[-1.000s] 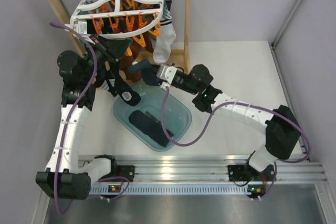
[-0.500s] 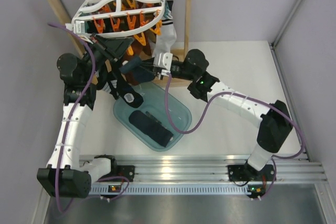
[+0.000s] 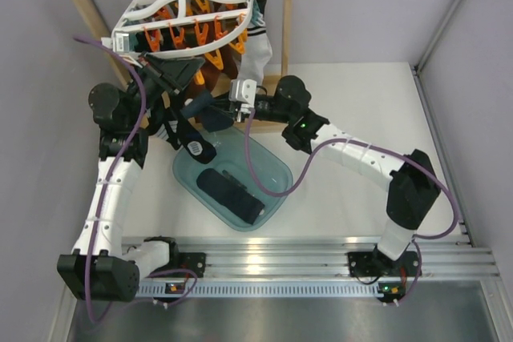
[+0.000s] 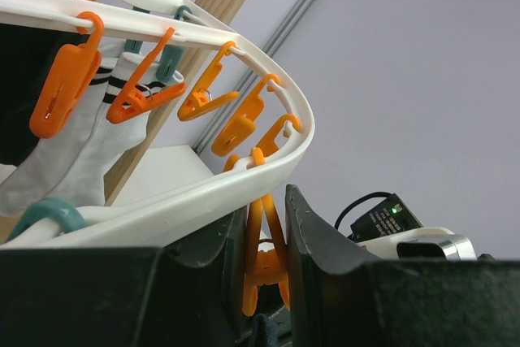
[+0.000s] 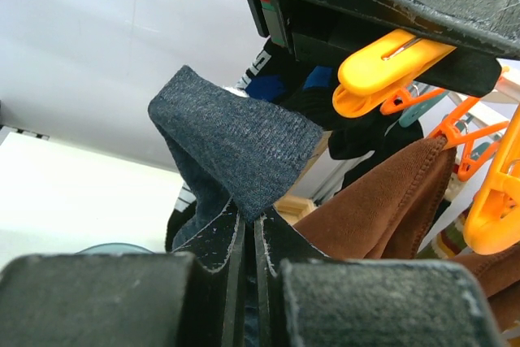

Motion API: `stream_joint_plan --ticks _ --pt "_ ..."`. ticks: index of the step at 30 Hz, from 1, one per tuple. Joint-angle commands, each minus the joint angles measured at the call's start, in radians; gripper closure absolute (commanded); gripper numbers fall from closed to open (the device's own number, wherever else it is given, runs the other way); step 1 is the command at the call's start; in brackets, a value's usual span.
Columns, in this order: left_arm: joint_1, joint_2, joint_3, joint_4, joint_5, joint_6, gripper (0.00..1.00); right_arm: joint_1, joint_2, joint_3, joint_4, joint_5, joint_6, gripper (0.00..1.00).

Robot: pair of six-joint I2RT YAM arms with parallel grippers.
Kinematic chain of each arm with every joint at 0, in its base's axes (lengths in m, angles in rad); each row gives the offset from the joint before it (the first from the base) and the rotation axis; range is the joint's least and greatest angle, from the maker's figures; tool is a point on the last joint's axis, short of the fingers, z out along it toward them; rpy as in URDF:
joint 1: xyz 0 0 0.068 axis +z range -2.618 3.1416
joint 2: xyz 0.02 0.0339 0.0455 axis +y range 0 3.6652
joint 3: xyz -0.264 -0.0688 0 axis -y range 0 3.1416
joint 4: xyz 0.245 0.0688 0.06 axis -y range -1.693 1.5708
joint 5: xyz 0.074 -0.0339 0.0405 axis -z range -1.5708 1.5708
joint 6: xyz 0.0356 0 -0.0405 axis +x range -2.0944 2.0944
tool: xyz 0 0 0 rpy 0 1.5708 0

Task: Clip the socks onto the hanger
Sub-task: Clamp the sock onto the hanger.

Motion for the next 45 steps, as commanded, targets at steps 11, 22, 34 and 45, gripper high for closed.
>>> stream_joint_plan --ticks 11,22,34,45 --pt "-0.02 -0.024 -0.01 0.066 0.187 -0.001 1.0 -0.012 0.025 0.101 0.048 -0.016 0.035 1.0" --pt "-0.02 -0.027 -0.018 0.063 0.19 0.002 1.0 -0.022 0.044 0.154 0.024 -0.01 0.055 1.0" --pt "-0.02 -0.033 -0.018 0.065 0.196 -0.009 1.0 -0.033 0.079 0.216 -0.036 0.013 0.067 1.0" --pt "-0.02 -0.038 0.005 0.003 0.164 0.017 0.55 -0.036 0.067 0.225 -0.039 0.014 0.093 1.0"
